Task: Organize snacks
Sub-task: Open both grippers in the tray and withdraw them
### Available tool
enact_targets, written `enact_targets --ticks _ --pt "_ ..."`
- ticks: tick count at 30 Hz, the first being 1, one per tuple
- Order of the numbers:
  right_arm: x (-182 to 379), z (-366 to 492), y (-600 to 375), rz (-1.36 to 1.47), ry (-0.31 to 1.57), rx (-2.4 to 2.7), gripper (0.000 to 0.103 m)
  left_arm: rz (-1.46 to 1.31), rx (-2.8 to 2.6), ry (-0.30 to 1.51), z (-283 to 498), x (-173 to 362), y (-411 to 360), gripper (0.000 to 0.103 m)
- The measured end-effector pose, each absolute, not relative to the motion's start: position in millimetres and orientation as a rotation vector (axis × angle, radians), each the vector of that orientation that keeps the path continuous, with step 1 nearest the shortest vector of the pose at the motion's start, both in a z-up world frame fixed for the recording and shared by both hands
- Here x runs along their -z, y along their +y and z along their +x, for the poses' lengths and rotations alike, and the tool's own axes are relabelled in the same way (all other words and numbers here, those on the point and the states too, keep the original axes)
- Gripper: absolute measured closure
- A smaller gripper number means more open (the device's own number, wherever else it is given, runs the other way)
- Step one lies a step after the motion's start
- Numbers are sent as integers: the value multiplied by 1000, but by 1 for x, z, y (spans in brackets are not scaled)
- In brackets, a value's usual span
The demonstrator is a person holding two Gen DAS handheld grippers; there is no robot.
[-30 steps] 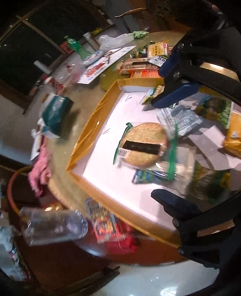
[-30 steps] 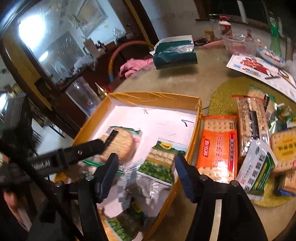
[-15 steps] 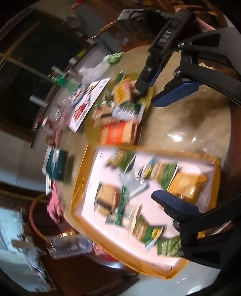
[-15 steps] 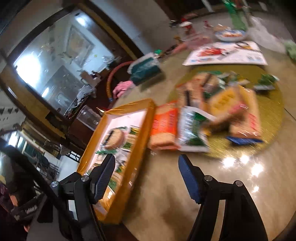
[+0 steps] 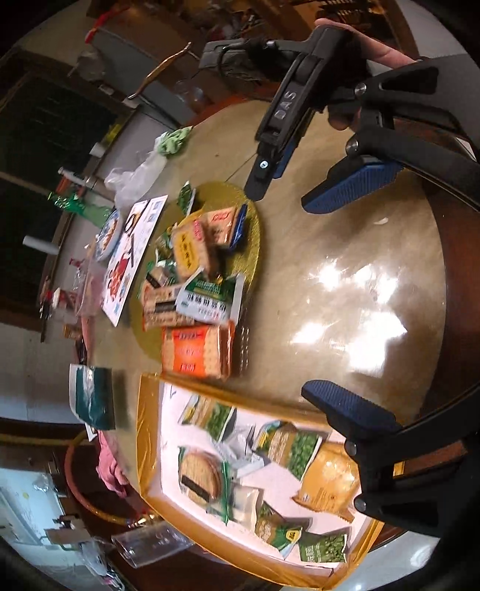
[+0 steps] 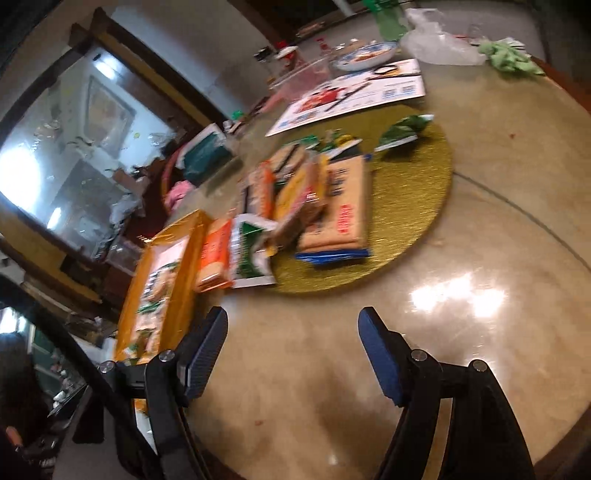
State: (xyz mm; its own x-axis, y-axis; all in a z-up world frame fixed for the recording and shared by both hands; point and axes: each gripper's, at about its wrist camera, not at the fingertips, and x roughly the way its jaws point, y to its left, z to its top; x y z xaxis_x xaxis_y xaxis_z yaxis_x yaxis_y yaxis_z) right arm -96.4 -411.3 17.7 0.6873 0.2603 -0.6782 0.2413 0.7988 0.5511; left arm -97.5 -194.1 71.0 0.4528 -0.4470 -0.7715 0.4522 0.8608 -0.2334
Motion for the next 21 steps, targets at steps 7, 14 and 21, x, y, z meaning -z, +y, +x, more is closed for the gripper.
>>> enact_targets --ticks 7,14,21 --pt "-11 -106 -433 662 847 20 30 26 561 970 -104 -65 -208 12" --pt "-10 -118 -448 664 852 49 30 28 582 988 -107 -62 -219 12" --pt "-4 -119 -456 710 860 66 30 28 579 994 -108 -60 -215 12"
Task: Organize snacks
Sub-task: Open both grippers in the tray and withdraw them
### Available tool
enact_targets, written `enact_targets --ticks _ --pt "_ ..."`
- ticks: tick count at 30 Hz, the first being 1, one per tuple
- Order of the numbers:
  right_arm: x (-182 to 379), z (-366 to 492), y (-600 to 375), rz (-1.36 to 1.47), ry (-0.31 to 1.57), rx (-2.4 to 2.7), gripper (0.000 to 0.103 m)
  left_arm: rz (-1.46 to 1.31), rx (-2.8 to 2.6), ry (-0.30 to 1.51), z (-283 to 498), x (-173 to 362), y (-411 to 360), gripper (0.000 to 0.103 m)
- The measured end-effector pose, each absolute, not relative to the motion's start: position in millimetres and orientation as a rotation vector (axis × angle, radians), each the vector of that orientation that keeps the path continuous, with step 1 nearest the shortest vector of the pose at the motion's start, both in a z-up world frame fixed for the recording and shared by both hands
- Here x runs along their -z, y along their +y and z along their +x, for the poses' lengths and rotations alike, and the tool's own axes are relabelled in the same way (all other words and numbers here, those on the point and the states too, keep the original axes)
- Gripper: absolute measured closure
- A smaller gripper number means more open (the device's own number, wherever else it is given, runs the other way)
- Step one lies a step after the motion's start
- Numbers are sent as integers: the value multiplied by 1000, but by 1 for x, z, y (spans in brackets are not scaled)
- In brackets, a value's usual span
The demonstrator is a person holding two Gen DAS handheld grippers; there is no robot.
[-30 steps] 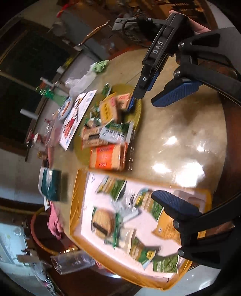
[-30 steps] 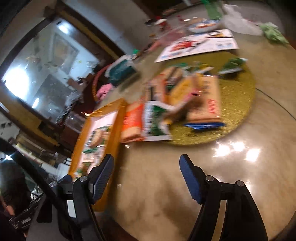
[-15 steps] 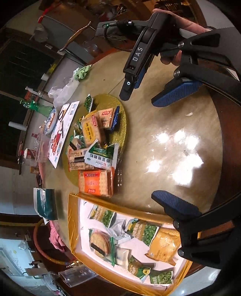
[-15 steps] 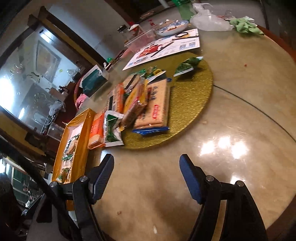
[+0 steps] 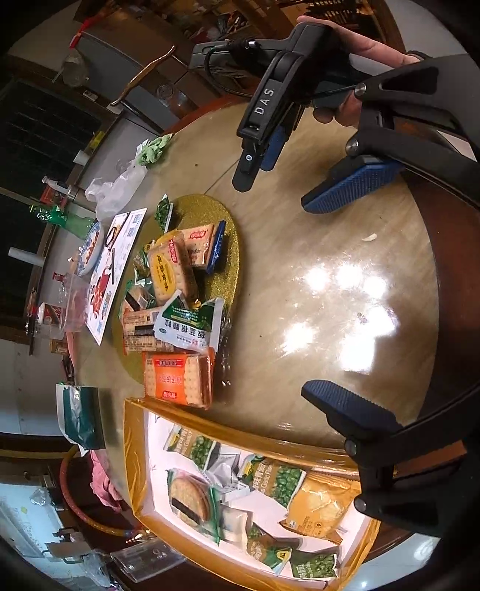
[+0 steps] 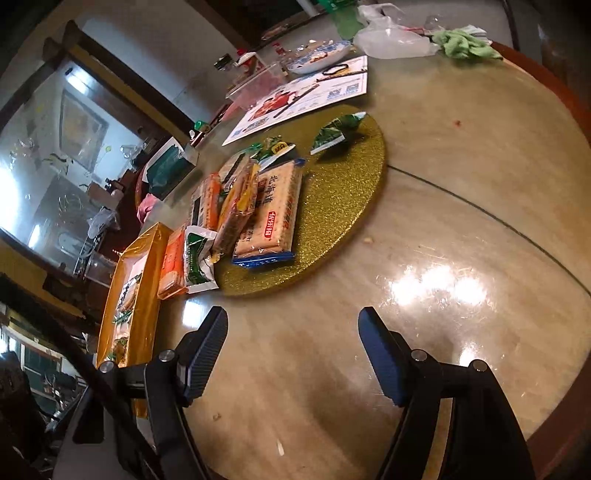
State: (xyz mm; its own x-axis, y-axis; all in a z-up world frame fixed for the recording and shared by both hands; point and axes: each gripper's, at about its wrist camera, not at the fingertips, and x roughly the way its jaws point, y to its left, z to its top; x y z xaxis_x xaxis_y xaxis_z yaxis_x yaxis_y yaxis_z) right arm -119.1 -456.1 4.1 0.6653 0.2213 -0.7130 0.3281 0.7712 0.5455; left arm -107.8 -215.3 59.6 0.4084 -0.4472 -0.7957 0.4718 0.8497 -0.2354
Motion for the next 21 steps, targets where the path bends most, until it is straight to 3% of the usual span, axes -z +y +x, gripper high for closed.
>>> enact_targets --ticks 21 --pt "-1 -76 -437 614 902 67 30 -73 562 1006 -93 -56 -179 12"
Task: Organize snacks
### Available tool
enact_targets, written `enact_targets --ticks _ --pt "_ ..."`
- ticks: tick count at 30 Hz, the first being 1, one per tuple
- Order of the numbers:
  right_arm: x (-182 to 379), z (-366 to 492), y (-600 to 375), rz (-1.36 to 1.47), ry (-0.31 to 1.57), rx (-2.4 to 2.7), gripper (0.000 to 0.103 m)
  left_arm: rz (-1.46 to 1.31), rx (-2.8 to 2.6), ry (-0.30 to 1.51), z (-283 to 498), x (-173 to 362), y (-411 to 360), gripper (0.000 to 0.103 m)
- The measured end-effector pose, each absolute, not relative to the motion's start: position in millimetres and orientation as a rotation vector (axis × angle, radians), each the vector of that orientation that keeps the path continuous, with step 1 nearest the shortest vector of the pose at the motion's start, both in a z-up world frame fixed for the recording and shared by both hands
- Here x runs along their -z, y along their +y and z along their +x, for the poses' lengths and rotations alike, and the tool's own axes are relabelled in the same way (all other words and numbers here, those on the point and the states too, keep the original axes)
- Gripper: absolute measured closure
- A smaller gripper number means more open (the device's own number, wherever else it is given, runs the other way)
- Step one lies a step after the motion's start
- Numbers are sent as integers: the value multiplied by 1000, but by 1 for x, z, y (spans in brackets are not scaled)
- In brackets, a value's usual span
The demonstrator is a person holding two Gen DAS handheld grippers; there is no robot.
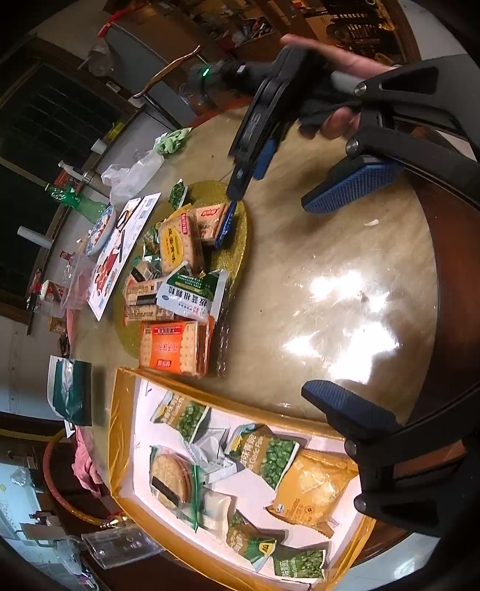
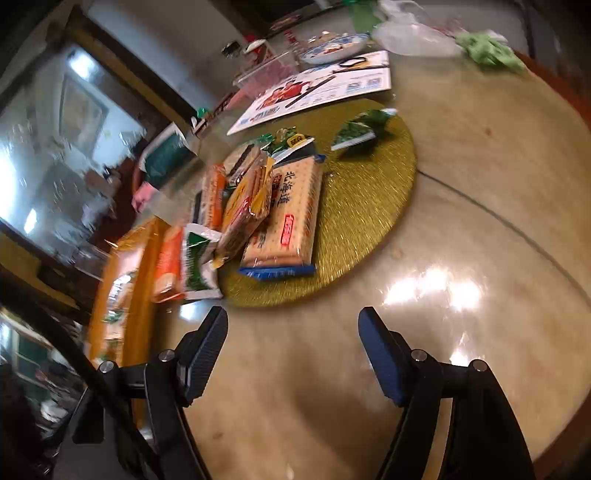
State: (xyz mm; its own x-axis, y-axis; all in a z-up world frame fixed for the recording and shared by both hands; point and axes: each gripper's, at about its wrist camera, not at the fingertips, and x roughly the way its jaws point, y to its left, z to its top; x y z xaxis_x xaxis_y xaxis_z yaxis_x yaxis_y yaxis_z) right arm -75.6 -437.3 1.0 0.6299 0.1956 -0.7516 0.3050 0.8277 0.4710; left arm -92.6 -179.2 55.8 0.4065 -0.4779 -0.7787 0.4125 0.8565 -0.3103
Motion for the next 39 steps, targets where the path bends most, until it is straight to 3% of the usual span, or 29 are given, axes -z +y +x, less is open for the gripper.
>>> enact_targets --ticks 13,14,15,29,39 --pt "8 4 -404 310 987 241 30 -126 544 1009 -87 -59 -164 12" --pt "9 6 -402 284 990 258 32 -126 547 1010 -88 -59 -165 12" --pt "9 5 -400 264 991 276 46 -120 548 1011 -88 -59 -166 12" --pt "8 -118 -405 284 959 315 48 -13 545 1007 -45 -55 -217 12" --pt "7 -132 -403 302 959 291 48 34 486 1059 26 -34 -273 14"
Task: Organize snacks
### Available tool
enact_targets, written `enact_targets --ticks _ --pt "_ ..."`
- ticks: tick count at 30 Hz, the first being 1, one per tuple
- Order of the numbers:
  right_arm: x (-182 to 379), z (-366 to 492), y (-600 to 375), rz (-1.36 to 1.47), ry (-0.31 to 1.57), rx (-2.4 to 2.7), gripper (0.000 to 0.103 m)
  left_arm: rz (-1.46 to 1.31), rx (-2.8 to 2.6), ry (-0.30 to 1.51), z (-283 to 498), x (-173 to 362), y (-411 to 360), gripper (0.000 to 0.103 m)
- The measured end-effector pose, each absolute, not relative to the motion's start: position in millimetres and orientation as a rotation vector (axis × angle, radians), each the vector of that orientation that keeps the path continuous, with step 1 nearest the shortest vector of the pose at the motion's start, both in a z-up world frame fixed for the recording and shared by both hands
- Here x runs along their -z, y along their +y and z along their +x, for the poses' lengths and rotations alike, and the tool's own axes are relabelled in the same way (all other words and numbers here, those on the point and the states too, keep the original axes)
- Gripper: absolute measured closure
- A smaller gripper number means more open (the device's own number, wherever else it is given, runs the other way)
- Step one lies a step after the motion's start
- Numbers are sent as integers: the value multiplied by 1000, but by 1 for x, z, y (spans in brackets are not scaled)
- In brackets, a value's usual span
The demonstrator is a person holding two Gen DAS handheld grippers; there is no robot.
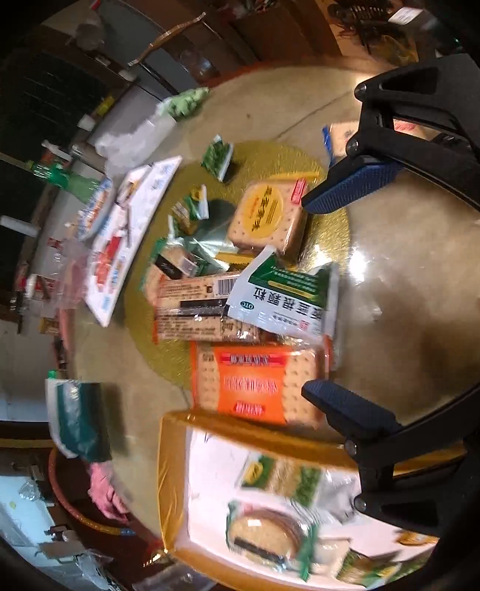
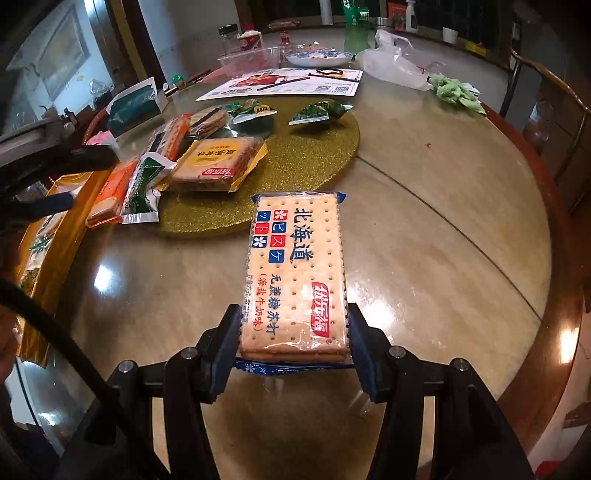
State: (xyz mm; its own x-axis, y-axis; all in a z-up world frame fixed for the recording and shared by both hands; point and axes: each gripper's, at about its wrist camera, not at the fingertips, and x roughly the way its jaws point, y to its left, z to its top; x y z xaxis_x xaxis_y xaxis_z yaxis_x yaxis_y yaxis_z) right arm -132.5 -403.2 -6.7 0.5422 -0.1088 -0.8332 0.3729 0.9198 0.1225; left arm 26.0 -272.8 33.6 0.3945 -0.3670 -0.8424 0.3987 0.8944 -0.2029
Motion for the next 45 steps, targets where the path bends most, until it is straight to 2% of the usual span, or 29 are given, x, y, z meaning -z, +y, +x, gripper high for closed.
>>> enact_targets --ticks 2,4,5,6,7,10,14,18,20,21,22,24,26,29,31,33,38,45 --pt "7 -132 -402 303 954 287 48 65 476 1060 29 -24 -282 20" --pt "7 -132 -401 298 953 288 48 137 460 1073 29 -11 -292 48" --pt "7 -132 -402 299 952 286 48 168 448 1089 29 -7 -294 67" --pt "7 -134 -402 301 951 284 48 176 445 1082 26 -7 -294 70" --pt "7 -134 -403 302 952 282 48 169 457 1070 22 -10 -292 81" --pt "7 -136 -402 296 953 275 48 173 520 1110 1 -15 -280 96" --pt "7 -140 -396 289 961 246 48 174 571 1146 -42 -10 -246 98" --pt "7 -145 -385 250 967 197 47 160 600 1191 -75 4 -219 98" --pt "6 -144 -384 246 967 165 46 152 613 1142 -79 -4 -216 90" --pt "6 -142 -386 254 966 163 45 166 614 1118 -77 -11 -218 69" --pt "6 -139 -388 263 964 164 42 179 598 1096 -74 -18 -223 41" --pt "4 -133 -393 277 956 173 39 182 585 1016 -63 -32 -234 17" --pt "2 -126 -396 276 952 182 37 236 583 954 -50 -38 -257 16" --pt "5 -118 -393 248 972 205 36 351 610 1002 -18 -19 -298 18" --pt "7 -115 -390 224 985 211 36 374 604 1045 -5 -5 -310 28" --pt "9 -117 -390 215 990 215 36 359 607 1097 -6 3 -307 32" --pt "9 -132 -400 221 975 232 36 261 840 1174 -40 -6 -289 32" --pt "8 -136 -407 247 964 246 36 188 741 1083 -10 -34 -284 28"
